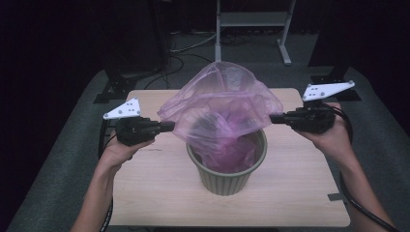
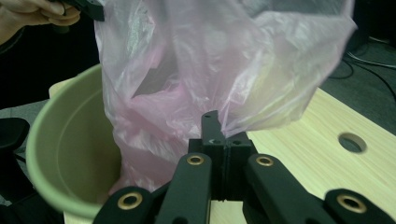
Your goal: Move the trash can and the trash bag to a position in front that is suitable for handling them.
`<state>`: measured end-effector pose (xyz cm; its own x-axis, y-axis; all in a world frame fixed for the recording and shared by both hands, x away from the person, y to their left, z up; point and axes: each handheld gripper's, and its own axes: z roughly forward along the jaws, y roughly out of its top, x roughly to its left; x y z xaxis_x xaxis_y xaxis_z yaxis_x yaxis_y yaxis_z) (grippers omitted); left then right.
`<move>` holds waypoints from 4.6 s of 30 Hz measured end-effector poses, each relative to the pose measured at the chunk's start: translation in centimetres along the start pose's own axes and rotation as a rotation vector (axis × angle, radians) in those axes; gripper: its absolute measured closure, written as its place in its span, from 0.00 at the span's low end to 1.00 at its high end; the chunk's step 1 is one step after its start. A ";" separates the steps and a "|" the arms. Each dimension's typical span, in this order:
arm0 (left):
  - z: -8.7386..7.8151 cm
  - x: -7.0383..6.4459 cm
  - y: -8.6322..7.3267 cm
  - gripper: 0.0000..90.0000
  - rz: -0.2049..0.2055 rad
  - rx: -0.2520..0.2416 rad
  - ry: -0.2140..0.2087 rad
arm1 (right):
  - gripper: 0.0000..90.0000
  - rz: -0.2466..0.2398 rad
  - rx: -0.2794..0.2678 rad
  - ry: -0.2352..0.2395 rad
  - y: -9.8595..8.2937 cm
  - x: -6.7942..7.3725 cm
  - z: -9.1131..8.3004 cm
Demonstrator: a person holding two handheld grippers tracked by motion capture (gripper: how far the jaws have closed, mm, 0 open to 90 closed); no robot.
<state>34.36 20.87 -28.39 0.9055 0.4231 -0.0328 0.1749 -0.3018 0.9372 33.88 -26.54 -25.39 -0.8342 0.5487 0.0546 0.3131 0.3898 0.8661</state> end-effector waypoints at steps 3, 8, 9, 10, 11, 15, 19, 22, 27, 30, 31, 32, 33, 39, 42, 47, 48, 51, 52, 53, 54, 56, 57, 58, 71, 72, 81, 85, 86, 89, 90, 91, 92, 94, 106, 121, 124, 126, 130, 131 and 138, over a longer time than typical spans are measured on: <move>0.1 0.1 0.0 1.00 0.002 0.009 0.002 | 1.00 0.009 0.005 -0.016 -0.8 -0.3 -1.0; 0.1 0.0 0.1 1.00 0.004 0.015 -0.002 | 1.00 0.016 0.012 -0.026 -1.6 -0.4 -2.2; 0.0 -0.1 0.1 1.00 0.006 0.018 -0.003 | 1.00 0.015 0.014 -0.027 -1.8 -0.4 -2.4; -0.1 -0.2 0.0 1.00 0.007 0.022 -0.009 | 1.00 0.015 0.023 -0.027 -2.3 -0.3 -2.9; -0.1 -0.2 0.0 1.00 0.007 0.022 -0.009 | 1.00 0.015 0.023 -0.027 -2.3 -0.3 -2.9; -0.6 -0.9 -0.7 1.00 0.004 0.035 -0.030 | 1.00 0.001 0.059 -0.020 -3.4 0.4 -3.4; -1.0 -1.7 -1.7 1.00 0.001 0.048 -0.052 | 1.00 -0.006 0.075 0.001 -4.2 0.9 -3.7; -1.3 -2.3 -3.0 1.00 -0.016 0.047 -0.080 | 1.00 -0.011 0.105 0.016 -5.2 1.5 -4.1; -1.5 -2.8 -4.7 1.00 -0.045 0.060 -0.106 | 1.00 -0.013 0.137 0.034 -6.1 2.0 -4.3; -1.4 -3.1 -5.9 1.00 -0.052 0.072 -0.119 | 1.00 -0.012 0.174 0.056 -7.1 2.3 -3.9; -1.3 -3.2 -6.2 1.00 -0.050 0.077 -0.122 | 1.00 -0.011 0.185 0.058 -7.3 2.4 -3.7; -1.0 -3.3 -6.7 1.00 -0.051 0.087 -0.124 | 1.00 -0.011 0.194 0.060 -7.5 2.4 -3.5; -1.0 -3.3 -6.7 1.00 -0.051 0.087 -0.124 | 1.00 -0.011 0.194 0.060 -7.5 2.4 -3.5; 0.1 -3.0 -8.1 1.00 -0.071 0.091 -0.139 | 1.00 0.013 0.228 0.091 -9.0 2.1 -1.9; 0.3 -3.0 -8.1 1.00 -0.067 0.095 -0.137 | 1.00 0.012 0.228 0.097 -9.2 2.1 -1.5; -0.2 -3.5 -7.4 0.83 -0.048 0.114 -0.140 | 0.89 0.011 0.203 0.101 -8.9 2.2 -2.1; -0.2 -3.5 -7.4 0.78 -0.048 0.114 -0.140 | 0.89 0.011 0.203 0.101 -8.9 2.2 -2.1; -1.0 -3.9 -6.9 0.68 -0.027 0.109 -0.125 | 0.81 0.013 0.180 0.104 -8.8 2.4 -2.9; -1.4 -4.0 -6.7 0.64 -0.019 0.107 -0.120 | 0.77 0.011 0.170 0.102 -8.9 2.6 -3.3; -1.6 -4.1 -6.7 0.61 -0.016 0.111 -0.117 | 0.75 0.013 0.166 0.104 -8.9 2.7 -3.4; -1.9 -4.3 -6.7 0.58 -0.013 0.120 -0.118 | 0.71 0.015 0.163 0.103 -9.0 2.8 -3.6; -2.4 -4.5 -6.7 0.50 -0.015 0.134 -0.115 | 0.66 0.019 0.157 0.099 -9.2 2.9 -4.2; -2.7 -4.5 -6.8 0.48 -0.015 0.140 -0.113 | 0.63 0.019 0.152 0.096 -9.3 2.9 -4.5; -2.9 -4.6 -6.8 0.46 -0.018 0.142 -0.110 | 0.60 0.023 0.145 0.092 -9.4 3.0 -4.8; -4.5 -6.3 -2.3 0.38 0.080 0.138 -0.117 | 0.49 -0.039 0.059 0.071 -6.4 4.2 -7.9; -4.4 -6.4 -1.9 0.38 0.089 0.140 -0.121 | 0.49 -0.048 0.057 0.069 -6.0 4.2 -7.8; -2.9 -6.3 0.4 0.36 0.123 0.149 -0.128 | 0.47 -0.093 0.043 0.063 -3.2 4.1 -6.5; -1.7 -6.2 1.4 0.36 0.142 0.168 -0.123 | 0.47 -0.114 0.053 0.071 -1.9 4.0 -5.4; -1.5 -6.1 1.6 0.36 0.144 0.173 -0.123 | 0.47 -0.122 0.059 0.074 -1.6 4.0 -5.0; -0.5 -5.8 2.1 0.36 0.150 0.200 -0.122 | 0.48 -0.136 0.071 0.080 -0.8 3.9 -4.0; -0.5 -5.8 2.1 0.36 0.150 0.200 -0.122 | 0.48 -0.136 0.071 0.080 -0.8 3.9 -4.0; 0.0 -5.6 2.2 0.36 0.150 0.214 -0.128 | 0.51 -0.136 0.075 0.086 -0.6 3.8 -3.7; 0.4 -5.4 2.2 0.41 0.161 0.233 -0.135 | 0.56 -0.135 0.091 0.097 -0.2 3.7 -3.0; 0.7 -5.2 2.1 0.49 0.165 0.253 -0.130 | 0.66 -0.133 0.107 0.104 0.0 3.6 -2.4; 1.3 -3.5 0.8 1.00 0.129 0.232 -0.076 | 1.00 -0.090 0.177 0.068 0.0 2.3 0.2; 3.1 0.7 -0.6 1.00 0.011 0.194 0.067 | 1.00 0.032 0.196 -0.031 -1.2 -0.9 2.9; 3.7 1.9 -1.6 1.00 -0.034 0.197 0.094 | 1.00 0.068 0.206 -0.042 -1.9 -1.8 3.7; 3.9 2.4 -2.1 1.00 -0.053 0.201 0.102 | 1.00 0.079 0.216 -0.047 -2.2 -2.2 4.0; 4.2 3.0 -2.8 1.00 -0.074 0.210 0.108 | 1.00 0.099 0.220 -0.046 -2.8 -2.7 4.5; 4.4 3.1 -3.0 1.00 -0.080 0.214 0.110 | 1.00 0.105 0.223 -0.044 -3.0 -2.8 4.6; 5.1 3.9 -4.2 1.00 -0.111 0.231 0.118 | 0.99 0.142 0.243 -0.033 -4.4 -3.5 5.5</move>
<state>39.18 19.43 -34.28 0.8266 0.5574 -0.0775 0.3667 -0.4292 0.8254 37.94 -26.12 -32.15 -0.7601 0.6329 0.1472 0.5287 0.4706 0.7064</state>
